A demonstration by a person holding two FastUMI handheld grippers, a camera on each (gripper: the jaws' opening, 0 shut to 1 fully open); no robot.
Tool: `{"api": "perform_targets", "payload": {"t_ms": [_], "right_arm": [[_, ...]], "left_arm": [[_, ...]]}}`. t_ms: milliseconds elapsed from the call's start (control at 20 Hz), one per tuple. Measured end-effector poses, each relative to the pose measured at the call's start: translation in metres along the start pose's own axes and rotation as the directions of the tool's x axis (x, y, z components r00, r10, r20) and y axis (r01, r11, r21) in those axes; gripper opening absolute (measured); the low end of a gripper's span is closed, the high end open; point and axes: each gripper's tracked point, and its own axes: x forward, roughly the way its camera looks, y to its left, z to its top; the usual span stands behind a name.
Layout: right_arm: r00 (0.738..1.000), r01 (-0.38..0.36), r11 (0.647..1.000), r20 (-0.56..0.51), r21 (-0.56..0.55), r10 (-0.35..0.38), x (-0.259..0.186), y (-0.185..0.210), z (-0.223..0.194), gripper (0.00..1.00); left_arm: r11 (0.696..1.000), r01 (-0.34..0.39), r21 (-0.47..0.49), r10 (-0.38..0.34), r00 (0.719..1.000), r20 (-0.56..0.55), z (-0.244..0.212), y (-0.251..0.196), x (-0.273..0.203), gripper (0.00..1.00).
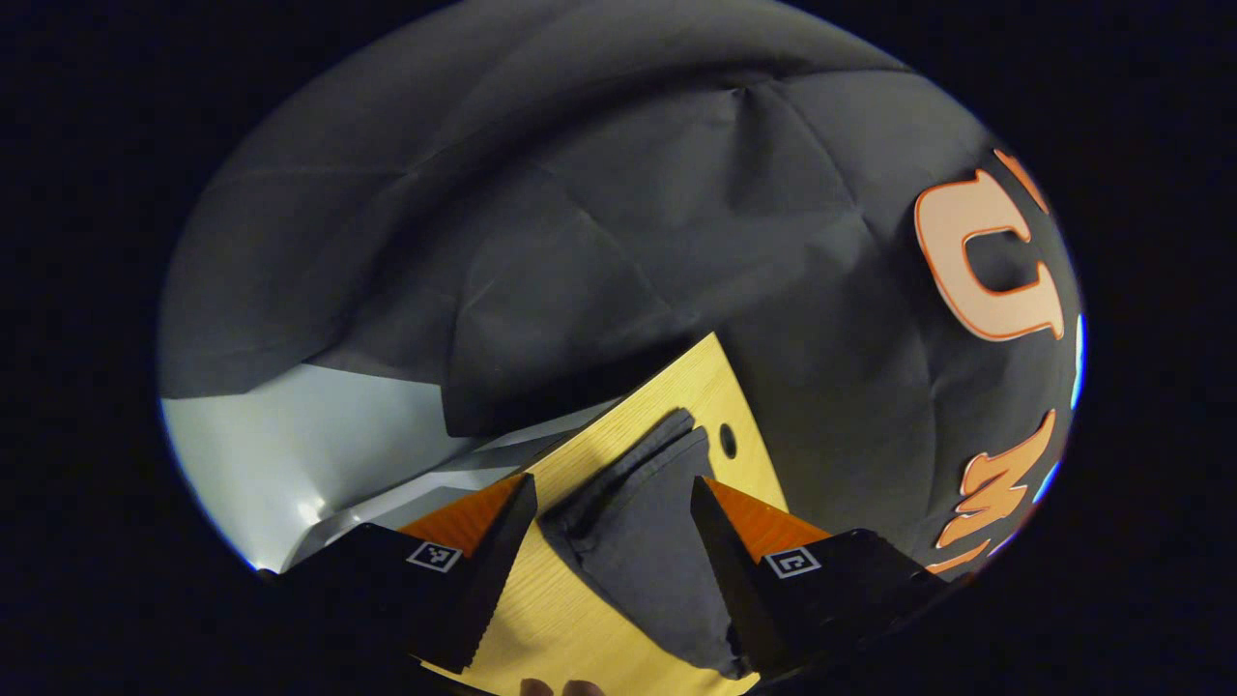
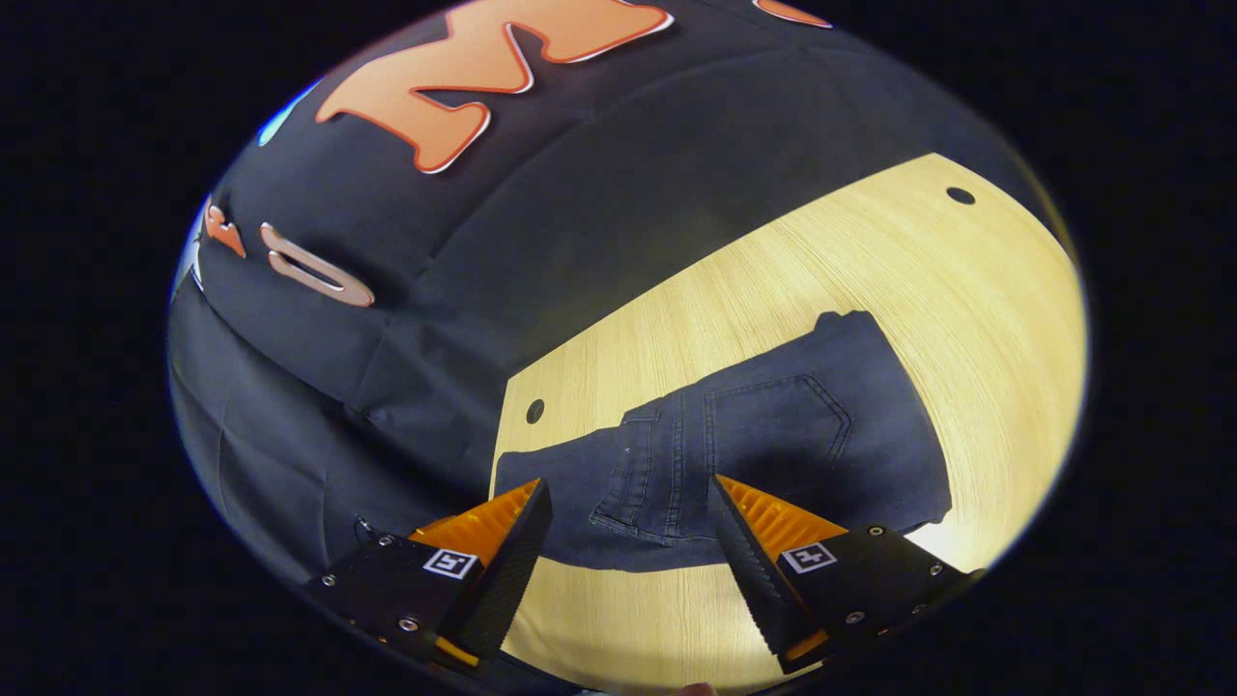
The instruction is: Grasp the waist and the cuffs of the jeans and fold them to make the two legs overlap; first hold the waist and fold one-third of the jeans toward the cuffs, then hold the cuffs and fold the remaining one-third in the same direction to finish folding.
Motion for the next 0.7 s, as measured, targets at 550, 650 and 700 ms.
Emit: {"api": "perform_targets", "payload": {"t_ms": [550, 650, 700], "right_arm": [[1.0, -0.012, 0.992, -0.013, 0.124, 0.014, -0.003, -0.018, 0.005, 0.99], [1.0, -0.007, 0.992, -0.007, 0.125, 0.008, -0.009, -0.021, 0.008, 0.98], [1.0, -0.005, 0.992, -0.003, 0.126, 0.006, -0.013, -0.022, 0.011, 0.99]], "left_arm": [[0.995, 0.066, -0.068, -0.068, 0.997, -0.033, -0.065, -0.057, 0.08, 0.75], [0.993, 0.035, -0.116, -0.037, 0.999, -0.016, -0.065, -0.057, 0.087, 0.31], [0.993, 0.034, -0.117, -0.04, 0.998, -0.047, -0.071, -0.058, 0.088, 0.1]]}}
